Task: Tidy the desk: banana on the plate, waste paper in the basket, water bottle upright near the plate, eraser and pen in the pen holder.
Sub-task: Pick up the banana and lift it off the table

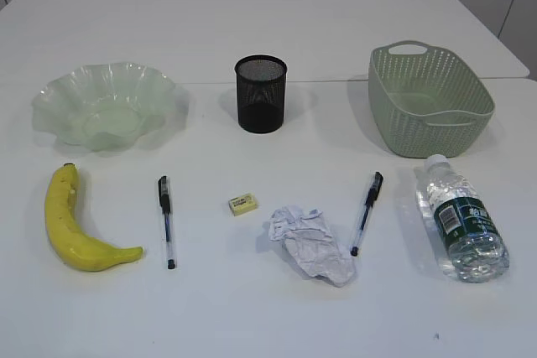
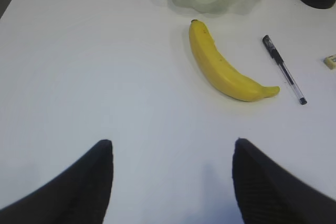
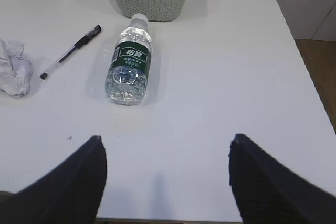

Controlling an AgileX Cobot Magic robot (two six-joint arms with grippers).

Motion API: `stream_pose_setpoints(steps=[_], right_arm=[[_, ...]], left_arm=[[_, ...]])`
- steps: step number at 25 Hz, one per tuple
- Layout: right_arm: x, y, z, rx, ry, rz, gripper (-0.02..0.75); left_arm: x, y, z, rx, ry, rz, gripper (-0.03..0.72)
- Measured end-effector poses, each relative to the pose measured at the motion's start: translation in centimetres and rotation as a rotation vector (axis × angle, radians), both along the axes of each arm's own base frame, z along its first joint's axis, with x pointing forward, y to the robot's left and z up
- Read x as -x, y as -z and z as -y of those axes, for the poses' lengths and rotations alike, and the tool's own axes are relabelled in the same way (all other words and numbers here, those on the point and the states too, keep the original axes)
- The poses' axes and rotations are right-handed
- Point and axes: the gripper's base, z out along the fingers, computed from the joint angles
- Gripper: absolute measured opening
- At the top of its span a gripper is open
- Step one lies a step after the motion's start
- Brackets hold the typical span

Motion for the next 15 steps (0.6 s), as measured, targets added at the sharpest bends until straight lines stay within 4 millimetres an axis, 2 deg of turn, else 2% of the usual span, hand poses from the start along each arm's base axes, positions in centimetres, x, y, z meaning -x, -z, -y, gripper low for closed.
stream_pose_setpoints(steps=[15], right_arm=[[0.00,0.00,0.00,0.000,0.000,0.000,0.547]], left_arm=[[0.00,0.00,0.00,0.000,0.000,0.000,0.494]])
